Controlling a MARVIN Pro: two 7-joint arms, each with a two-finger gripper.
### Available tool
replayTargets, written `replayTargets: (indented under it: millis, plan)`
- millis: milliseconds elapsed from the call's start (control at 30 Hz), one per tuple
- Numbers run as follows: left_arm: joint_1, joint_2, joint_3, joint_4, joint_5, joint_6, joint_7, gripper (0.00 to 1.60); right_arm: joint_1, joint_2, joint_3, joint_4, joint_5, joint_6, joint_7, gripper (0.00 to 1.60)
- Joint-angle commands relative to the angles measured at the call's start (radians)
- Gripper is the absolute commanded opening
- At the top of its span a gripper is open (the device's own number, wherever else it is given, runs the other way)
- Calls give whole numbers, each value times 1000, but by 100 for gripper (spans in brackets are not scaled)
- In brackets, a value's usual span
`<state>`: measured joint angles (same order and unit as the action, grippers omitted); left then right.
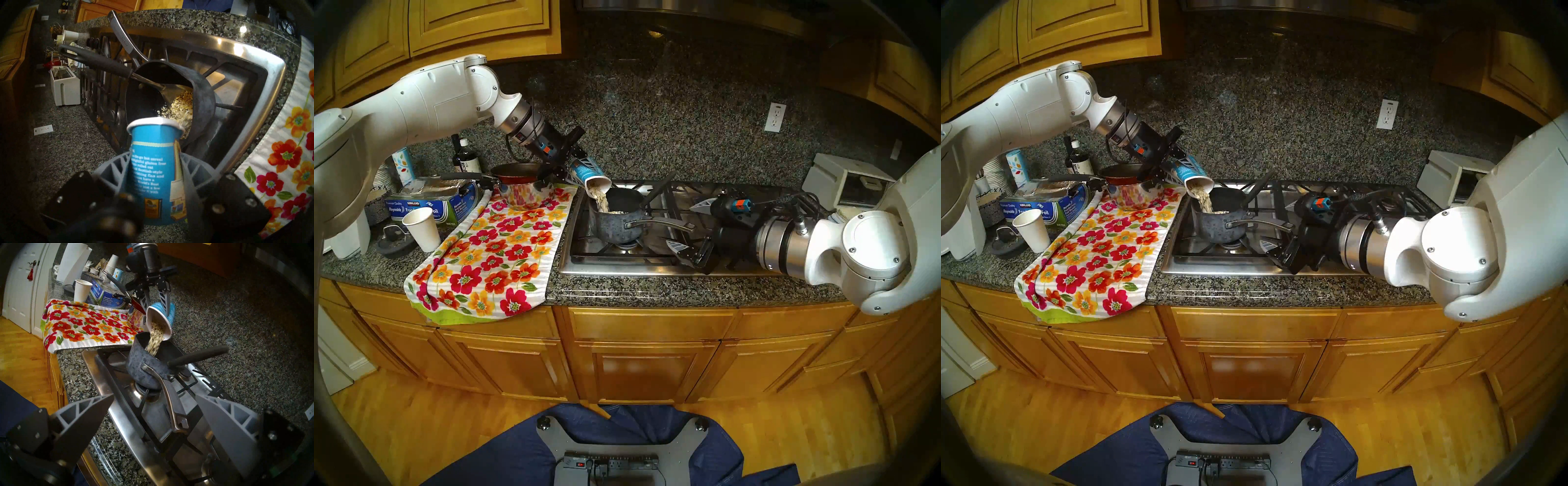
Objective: Pour oats into pot and stir with a spoon
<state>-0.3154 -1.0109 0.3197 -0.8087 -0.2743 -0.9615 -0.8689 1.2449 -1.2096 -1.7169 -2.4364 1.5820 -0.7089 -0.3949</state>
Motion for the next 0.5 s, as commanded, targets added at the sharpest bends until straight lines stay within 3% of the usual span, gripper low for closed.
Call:
replayTargets:
  millis: [0,467]
  plan:
    - [-82,-24,6,-7,3,2,-76,49,16,0,4,11,0,-4,-4,160]
    - [-127,-49,34,-33,15,2,-69,49,16,0,4,11,0,-4,-4,160]
